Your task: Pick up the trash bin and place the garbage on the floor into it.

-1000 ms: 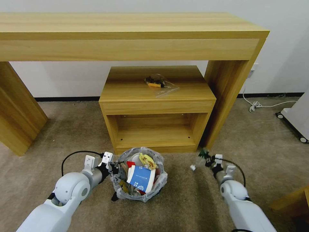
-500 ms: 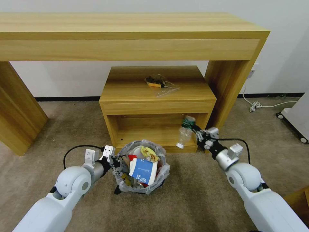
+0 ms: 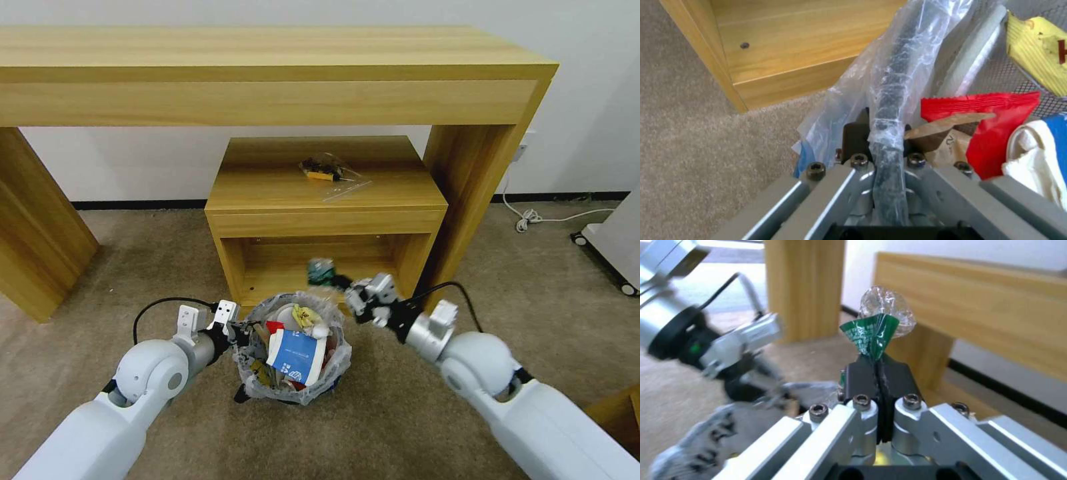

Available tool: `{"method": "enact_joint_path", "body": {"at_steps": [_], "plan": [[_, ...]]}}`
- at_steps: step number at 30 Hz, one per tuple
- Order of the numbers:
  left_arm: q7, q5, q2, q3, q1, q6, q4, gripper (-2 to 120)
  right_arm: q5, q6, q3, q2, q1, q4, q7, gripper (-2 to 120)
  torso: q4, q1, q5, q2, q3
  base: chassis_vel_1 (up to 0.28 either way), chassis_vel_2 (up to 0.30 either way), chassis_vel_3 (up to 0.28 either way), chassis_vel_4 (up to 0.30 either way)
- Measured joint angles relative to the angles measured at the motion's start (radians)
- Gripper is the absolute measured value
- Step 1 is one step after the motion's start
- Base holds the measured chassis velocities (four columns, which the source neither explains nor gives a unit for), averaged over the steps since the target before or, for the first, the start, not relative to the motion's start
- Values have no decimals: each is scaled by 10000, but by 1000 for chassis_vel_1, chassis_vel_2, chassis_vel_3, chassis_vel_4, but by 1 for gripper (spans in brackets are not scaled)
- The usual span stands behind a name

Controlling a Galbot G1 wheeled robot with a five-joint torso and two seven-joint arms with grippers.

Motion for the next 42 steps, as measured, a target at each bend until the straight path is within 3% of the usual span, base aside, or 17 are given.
{"method": "enact_joint_path", "body": {"at_steps": [7,26,39,42], "plan": [[17,-20,27,-95,75,0,-118,0,-1138,125,-1124,350,592,-882,51,0,1,0,0,-1,0,0,0,0,0],[24,-32,-98,-139,223,1,-421,0,-1679,-247,-1589,834,729,-1878,603,0,0,0,1,0,0,0,0,0,0],[34,-52,-130,-286,254,0,-389,0,-953,-487,-1238,713,417,-1418,1187,49,-1,0,1,0,0,0,0,0,0],[35,-78,-132,-302,246,-1,-365,0,-870,-499,-1167,691,355,-1336,1213,55,0,0,1,0,-1,0,0,0,0]]}}
